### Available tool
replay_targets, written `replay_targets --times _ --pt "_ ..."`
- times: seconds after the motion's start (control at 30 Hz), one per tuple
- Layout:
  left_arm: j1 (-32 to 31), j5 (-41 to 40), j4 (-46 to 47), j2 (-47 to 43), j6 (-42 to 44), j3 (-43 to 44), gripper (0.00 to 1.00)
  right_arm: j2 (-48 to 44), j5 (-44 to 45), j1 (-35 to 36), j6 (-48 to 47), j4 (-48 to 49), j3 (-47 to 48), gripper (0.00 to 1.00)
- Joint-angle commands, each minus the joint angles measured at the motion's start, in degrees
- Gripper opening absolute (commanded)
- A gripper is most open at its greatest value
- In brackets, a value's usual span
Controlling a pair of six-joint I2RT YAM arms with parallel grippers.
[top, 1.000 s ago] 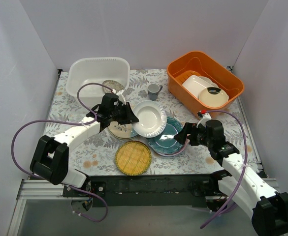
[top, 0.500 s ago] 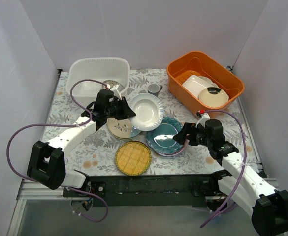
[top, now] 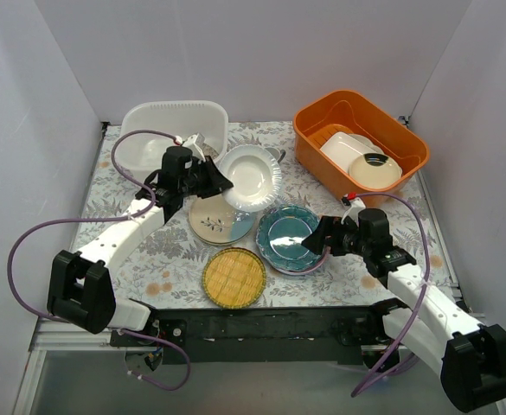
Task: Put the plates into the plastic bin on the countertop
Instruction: Place the plate in the plastic bin.
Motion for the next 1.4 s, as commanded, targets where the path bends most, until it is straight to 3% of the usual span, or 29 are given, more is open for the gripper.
replay_targets --times 0.0,0.67,1.37 --pt "1.67 -0.61 5.29 -1.90 -2.46 6.15 0.00 2.20 -3.00 -0.26 -0.73 4.72 -0.11 0.98" --pt "10.28 0.97 4.94 6.71 -9.14 18.63 0.00 1.59 -6.26 -0.26 2.17 10.25 -5.47 0.98" --pt "21.18 0.27 8.10 14.79 -15.55 22.68 0.00 0.71 -7.84 -0.26 3.05 10.79 -5.48 0.98"
